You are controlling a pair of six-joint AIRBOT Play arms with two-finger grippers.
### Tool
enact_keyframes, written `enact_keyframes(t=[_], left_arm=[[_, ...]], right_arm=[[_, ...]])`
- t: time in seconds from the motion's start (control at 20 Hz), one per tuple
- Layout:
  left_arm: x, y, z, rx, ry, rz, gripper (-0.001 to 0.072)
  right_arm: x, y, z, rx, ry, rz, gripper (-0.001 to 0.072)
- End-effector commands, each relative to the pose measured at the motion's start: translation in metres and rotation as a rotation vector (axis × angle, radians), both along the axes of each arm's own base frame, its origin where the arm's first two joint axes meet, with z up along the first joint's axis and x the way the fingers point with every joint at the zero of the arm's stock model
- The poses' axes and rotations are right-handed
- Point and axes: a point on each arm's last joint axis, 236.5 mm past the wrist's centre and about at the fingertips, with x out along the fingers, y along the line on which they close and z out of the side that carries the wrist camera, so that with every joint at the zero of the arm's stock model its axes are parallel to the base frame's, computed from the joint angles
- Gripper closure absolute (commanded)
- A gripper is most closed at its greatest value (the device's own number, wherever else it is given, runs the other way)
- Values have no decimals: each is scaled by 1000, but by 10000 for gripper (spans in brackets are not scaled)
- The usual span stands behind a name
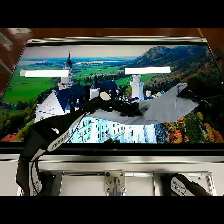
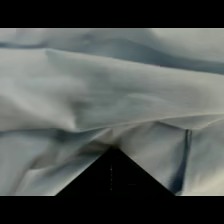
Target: Fold the shirts.
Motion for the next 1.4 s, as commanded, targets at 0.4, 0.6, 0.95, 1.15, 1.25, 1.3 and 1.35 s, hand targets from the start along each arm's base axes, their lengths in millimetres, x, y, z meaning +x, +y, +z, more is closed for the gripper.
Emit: enact_keyframes(t=[0.4,0.6,0.95,1.15,1.25,1.3,1.35], left_arm=[[117,148,50,266,-327,125,675],[178,338,164,473,-560,389,674],[125,513,345,526,-800,777,673],[90,491,348,544,-791,657,672],[83,467,331,543,-767,564,672],[83,458,320,536,-748,540,672],[83,451,309,535,-735,517,672]], right_arm=[[34,86,3,112,-72,86,645],[69,180,-35,150,-111,171,645],[95,331,-147,336,-10,107,613],[125,353,-143,547,-15,-42,72],[119,342,-134,549,1,19,72],[108,333,-133,526,25,80,72],[94,317,-137,476,64,151,73]])
